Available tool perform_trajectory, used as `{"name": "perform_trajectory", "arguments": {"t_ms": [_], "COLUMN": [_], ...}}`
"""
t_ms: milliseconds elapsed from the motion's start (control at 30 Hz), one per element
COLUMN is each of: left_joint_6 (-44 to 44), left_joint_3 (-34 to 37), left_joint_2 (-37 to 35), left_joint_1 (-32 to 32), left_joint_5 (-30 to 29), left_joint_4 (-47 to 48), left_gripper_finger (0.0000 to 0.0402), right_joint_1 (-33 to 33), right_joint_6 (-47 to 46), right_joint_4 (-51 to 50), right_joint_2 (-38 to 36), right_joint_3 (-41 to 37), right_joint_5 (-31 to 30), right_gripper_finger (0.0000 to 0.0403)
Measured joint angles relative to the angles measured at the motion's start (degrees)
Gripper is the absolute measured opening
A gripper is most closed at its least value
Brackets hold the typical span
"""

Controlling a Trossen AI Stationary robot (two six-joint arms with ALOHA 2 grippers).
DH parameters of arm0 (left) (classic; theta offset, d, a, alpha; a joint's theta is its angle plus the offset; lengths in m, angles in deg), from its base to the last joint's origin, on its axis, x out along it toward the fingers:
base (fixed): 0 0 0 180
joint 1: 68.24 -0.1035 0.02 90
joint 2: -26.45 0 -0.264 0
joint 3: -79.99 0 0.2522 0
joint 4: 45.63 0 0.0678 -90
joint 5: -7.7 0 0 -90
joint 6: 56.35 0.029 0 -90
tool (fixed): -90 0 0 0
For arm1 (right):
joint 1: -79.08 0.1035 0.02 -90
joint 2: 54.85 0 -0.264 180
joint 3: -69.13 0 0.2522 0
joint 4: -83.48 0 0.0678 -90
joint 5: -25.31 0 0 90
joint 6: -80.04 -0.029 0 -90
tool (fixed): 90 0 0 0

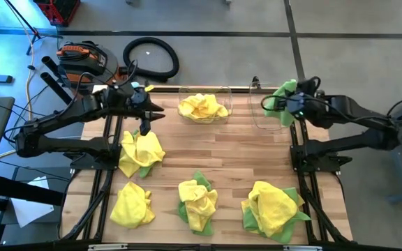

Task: Sort microfiber towel by color & place in baskets
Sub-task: Put the bottom left green microfiber cloth into the right transparent bin

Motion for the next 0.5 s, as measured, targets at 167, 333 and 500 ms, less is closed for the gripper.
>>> {"name": "perform_trajectory", "arguments": {"t_ms": [167, 333, 500], "left_joint_6": [0.0, 0.2, -0.8], "left_joint_3": [0.0, 0.0, 0.0], "left_joint_2": [0.0, 0.0, 0.0], "left_joint_1": [-0.4, -0.4, -0.4], "left_joint_5": [0.0, 0.0, 0.0], "left_joint_4": [-0.6, -0.6, -1.7], "left_gripper_finger": [0.0106, 0.0106, 0.0106], "right_joint_1": [-8.6, -18.7, -28.0], "right_joint_6": [3.6, 8.1, 14.8], "right_joint_4": [1.1, 2.3, 7.9], "right_joint_2": [5.0, 10.4, 14.1], "right_joint_3": [0.0, 0.0, -2.3], "right_joint_5": [6.7, 17.6, 27.0], "right_gripper_finger": [0.0000, 0.0000, 0.0000]}}
